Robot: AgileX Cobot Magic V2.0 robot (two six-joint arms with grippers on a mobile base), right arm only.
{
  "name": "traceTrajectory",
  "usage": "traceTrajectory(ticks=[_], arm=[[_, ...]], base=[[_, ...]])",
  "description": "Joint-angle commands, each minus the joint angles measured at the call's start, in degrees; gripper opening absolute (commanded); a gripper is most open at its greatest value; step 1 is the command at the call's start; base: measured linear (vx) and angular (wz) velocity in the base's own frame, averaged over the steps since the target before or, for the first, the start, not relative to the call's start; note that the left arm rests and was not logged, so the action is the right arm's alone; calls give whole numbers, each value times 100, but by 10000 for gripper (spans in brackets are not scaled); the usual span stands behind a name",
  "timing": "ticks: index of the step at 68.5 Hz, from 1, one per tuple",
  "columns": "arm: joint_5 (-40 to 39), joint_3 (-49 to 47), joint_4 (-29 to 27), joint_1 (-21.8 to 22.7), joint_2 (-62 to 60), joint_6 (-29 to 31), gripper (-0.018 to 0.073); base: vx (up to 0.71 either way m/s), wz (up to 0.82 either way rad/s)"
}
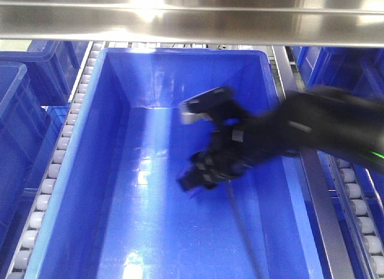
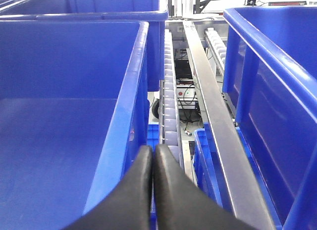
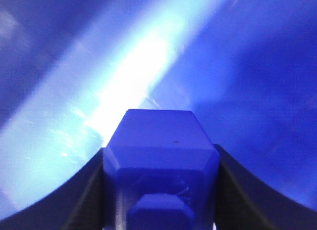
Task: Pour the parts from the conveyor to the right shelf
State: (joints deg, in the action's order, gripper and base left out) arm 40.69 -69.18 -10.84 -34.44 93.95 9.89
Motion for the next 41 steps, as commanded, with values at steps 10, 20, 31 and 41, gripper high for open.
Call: traceTrajectory(ticks=[10,20,31,41], arm=[[607,-1109,586,-71,701,-469,-6],[988,-1540,1084,-214,1079,-786,-6],[1113,-1696,1303,-281,1355,-864,-6],[1115,-1711,1280,-281,1531,-864,-6]], base=[[0,0],[0,0],[0,0],[0,0]])
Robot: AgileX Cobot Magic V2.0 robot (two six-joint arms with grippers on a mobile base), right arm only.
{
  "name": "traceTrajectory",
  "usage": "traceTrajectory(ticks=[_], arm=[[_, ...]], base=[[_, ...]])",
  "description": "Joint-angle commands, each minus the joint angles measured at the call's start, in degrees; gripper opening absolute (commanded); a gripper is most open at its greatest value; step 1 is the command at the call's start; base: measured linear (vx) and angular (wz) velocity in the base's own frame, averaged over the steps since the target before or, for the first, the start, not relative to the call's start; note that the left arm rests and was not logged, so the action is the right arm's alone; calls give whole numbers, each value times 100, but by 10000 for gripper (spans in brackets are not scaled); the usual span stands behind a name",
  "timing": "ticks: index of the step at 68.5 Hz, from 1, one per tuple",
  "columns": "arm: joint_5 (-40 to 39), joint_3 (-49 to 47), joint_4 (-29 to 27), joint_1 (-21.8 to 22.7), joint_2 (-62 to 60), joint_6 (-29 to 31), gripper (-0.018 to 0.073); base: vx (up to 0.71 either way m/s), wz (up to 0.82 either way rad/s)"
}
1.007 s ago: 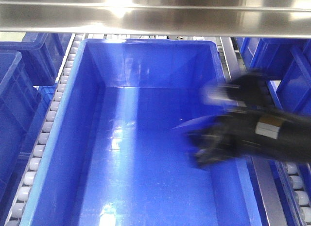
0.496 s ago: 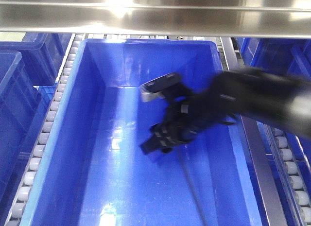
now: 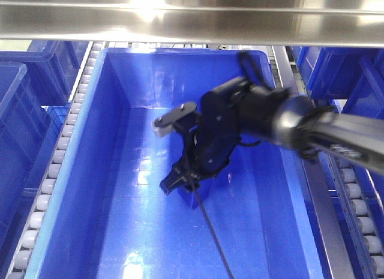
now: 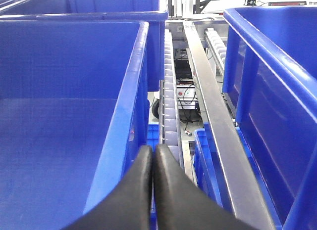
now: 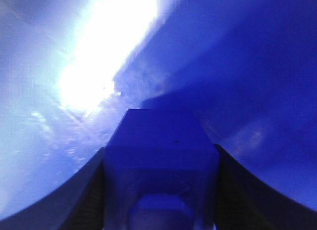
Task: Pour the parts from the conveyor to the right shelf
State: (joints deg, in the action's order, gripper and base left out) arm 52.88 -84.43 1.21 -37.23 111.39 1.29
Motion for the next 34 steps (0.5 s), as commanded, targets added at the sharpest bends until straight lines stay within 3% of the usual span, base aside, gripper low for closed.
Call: traceTrajectory(ticks=[1,13,20,34], arm=[[-105,-185,75,-1,-203,-4,-6],[-95,-185,87,-1,-84,-14,8],[-95,-185,54,-1,-79,-19,64],[-95,-185,1,-1,-79,-19,368]], base=[[0,0],[0,0],[0,0],[0,0]])
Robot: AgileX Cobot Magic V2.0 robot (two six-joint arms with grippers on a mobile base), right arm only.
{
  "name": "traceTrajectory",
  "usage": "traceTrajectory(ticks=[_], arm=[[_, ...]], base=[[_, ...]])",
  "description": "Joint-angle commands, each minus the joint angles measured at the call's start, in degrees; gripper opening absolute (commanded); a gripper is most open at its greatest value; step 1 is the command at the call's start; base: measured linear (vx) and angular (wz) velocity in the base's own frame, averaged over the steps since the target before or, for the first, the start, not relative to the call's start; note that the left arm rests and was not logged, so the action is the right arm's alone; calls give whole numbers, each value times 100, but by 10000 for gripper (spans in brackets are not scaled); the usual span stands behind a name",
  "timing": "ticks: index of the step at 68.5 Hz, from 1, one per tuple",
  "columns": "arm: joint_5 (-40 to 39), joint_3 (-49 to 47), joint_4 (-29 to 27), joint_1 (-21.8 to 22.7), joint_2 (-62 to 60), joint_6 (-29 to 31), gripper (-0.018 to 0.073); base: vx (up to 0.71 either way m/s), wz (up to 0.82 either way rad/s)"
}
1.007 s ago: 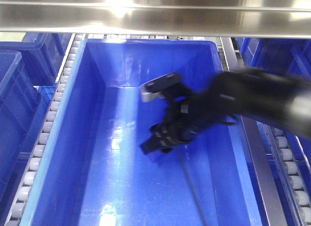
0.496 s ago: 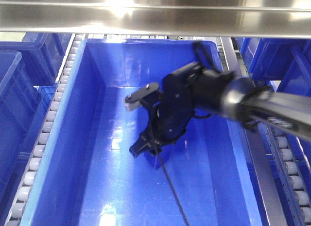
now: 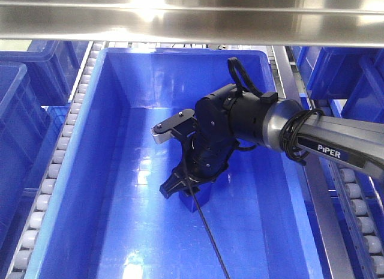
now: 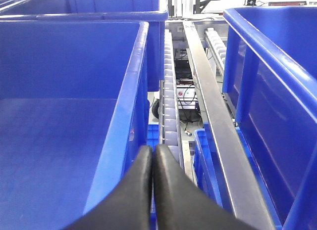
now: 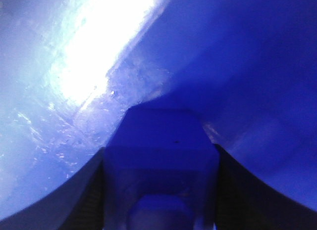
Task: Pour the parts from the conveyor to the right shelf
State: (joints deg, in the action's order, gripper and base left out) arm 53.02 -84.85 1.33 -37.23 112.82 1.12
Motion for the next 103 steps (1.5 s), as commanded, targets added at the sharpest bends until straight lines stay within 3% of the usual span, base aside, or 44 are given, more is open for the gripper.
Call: traceTrajectory(ticks=[1,12,25,35,43,52,59,74,90,103], arm=[[-114,-143,-11,-1,-221,-1,394],[-218,-143,-22,-1,-285,-20,629],[-614,-143,-133,-1,-568,-56,652],[-1056,2,-133,-1,-918,-74,585],[-1764,533,-164,4,-1374,-112,461],[-2541,1333,-133,16,-1963,-112,224],[-2885,1884,-96,16,-2399,-21,-18],[-3505,2732,-37,16,-3320,-22,-10],[-5302,3852,-4,16,-4539,-22,-10],[-5999,4793,-10,16,-5276,-22,-10]], base=[[0,0],[0,0],[0,0],[0,0],[0,0],[0,0],[0,0],[0,0],[0,0],[0,0]])
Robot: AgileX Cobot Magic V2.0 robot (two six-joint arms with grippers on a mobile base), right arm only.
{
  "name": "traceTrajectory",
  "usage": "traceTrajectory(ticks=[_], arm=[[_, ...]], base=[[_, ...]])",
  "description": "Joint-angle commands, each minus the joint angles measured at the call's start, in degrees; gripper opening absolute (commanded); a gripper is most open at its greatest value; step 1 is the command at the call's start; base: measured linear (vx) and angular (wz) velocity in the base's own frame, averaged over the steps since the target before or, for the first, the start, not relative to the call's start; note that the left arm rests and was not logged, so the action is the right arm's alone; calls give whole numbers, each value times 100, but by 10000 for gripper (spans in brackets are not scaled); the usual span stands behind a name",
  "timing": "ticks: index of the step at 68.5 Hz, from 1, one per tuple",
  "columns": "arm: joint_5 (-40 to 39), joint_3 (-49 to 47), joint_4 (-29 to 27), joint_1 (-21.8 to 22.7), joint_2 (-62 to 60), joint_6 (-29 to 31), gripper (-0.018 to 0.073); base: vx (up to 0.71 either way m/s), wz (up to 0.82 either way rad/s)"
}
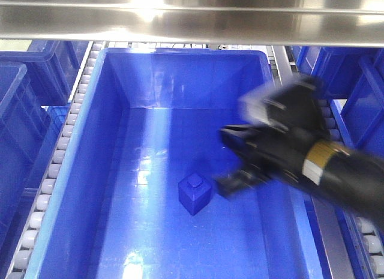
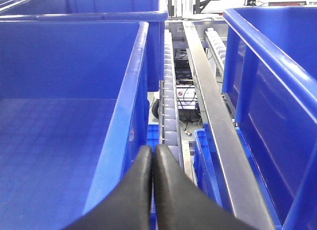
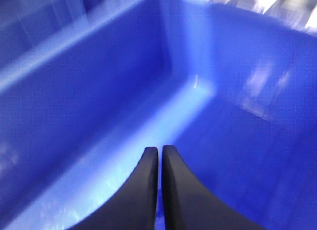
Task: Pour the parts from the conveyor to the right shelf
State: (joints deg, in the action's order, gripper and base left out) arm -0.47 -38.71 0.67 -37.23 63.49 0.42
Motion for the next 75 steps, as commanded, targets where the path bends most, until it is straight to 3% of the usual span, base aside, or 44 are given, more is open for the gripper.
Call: traceTrajectory(ticks=[1,30,54,75], arm=[[-650,228,55,16,-380,48,-10],[-586,1431,-271,151,-2117,48,-10],[-586,2784,-289,2019,-4023,48,-10],[-543,3399,-272,3693,-5368,48,-10]], base=[[0,0],[0,0],[0,0],[0,0]])
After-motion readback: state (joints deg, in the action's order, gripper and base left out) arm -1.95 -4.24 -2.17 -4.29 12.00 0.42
